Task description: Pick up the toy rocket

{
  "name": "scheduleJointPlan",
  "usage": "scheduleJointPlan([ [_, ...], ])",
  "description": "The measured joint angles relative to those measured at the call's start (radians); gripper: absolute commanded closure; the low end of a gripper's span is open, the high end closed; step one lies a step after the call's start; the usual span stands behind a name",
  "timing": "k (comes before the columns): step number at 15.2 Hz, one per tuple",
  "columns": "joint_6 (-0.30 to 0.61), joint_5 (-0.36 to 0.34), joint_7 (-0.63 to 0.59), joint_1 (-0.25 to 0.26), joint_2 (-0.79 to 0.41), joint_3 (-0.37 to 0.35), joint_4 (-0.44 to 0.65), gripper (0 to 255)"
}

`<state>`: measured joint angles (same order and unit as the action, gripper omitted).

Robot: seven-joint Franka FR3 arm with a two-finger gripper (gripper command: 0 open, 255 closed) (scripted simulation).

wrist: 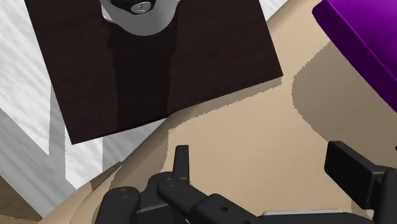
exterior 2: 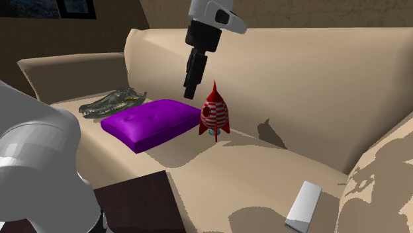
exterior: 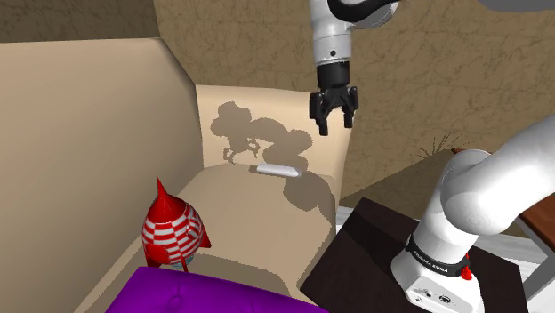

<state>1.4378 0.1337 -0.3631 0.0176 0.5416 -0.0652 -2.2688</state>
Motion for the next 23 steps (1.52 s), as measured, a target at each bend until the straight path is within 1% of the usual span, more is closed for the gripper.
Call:
scheduleJointPlan([
  [5, -0.008, 0.145, -0.146, 0.013, -0.154, -0.037, 0.078, 0],
  [7, -0.012, 0.204, -0.207, 0.020, -0.230, -0.052, 0.133, 0],
  [14, 0.016, 0.398, -0.384, 0.042, -0.479, -0.083, 0.284, 0],
  [23, 0.048, 0.636, -0.584, 0.064, -0.800, -0.107, 0.530, 0],
])
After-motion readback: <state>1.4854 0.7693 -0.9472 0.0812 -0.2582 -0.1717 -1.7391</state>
